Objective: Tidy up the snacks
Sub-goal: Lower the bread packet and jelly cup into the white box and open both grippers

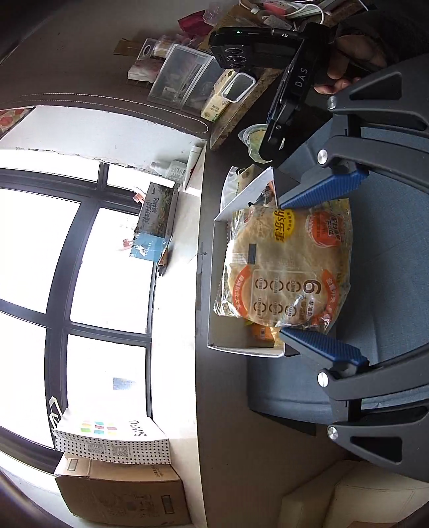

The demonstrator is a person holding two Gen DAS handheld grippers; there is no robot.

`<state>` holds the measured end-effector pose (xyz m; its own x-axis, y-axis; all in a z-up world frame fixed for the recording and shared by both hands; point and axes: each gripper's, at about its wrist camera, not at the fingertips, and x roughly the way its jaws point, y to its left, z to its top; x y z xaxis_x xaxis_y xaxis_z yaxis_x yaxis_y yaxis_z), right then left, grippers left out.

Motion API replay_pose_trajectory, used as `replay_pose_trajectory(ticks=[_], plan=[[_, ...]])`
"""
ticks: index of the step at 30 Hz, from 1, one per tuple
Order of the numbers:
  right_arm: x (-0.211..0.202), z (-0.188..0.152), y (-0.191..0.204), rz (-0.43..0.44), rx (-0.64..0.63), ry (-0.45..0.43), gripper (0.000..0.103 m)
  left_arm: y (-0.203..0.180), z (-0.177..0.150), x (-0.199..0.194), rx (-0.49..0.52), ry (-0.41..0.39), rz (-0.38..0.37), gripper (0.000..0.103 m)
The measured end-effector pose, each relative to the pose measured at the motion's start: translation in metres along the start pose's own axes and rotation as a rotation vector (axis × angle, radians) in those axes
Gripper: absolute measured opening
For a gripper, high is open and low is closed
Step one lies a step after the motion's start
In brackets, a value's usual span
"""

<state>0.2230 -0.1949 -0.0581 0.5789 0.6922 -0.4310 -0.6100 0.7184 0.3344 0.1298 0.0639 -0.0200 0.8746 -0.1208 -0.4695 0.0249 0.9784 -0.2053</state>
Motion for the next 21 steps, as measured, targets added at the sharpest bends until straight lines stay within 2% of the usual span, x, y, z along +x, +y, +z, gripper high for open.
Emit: replay_pose_trajectory(ticks=[5, 8, 11, 12, 13, 14, 17, 21], plan=[[0.042, 0.045, -0.021, 0.000, 0.041, 0.021, 0.048, 0.012, 0.042, 0.055, -0.033, 0.030, 0.031, 0.076], [0.067, 0.068, -0.031, -0.014, 0.047, 0.039, 0.048, 0.020, 0.055, 0.087, -0.055, 0.062, 0.071, 0.076], [0.088, 0.085, -0.035, -0.063, 0.028, 0.055, 0.050, 0.024, 0.060, 0.109, -0.048, 0.062, 0.080, 0.078], [0.095, 0.088, -0.039, -0.065, 0.049, 0.070, 0.058, 0.024, 0.061, 0.115, -0.045, 0.080, 0.094, 0.087], [0.102, 0.092, -0.042, -0.057, 0.074, 0.091, 0.089, 0.026, 0.061, 0.121, -0.047, 0.106, 0.107, 0.101], [0.106, 0.093, -0.044, -0.067, 0.090, 0.101, 0.103, 0.026, 0.061, 0.125, -0.056, 0.123, 0.111, 0.103], [0.102, 0.091, -0.044, -0.100, 0.058, 0.061, 0.103, 0.027, 0.057, 0.122, -0.052, 0.109, 0.105, 0.103], [0.103, 0.081, -0.040, -0.126, 0.012, 0.077, 0.103, 0.027, 0.050, 0.110, -0.038, 0.098, 0.114, 0.103]])
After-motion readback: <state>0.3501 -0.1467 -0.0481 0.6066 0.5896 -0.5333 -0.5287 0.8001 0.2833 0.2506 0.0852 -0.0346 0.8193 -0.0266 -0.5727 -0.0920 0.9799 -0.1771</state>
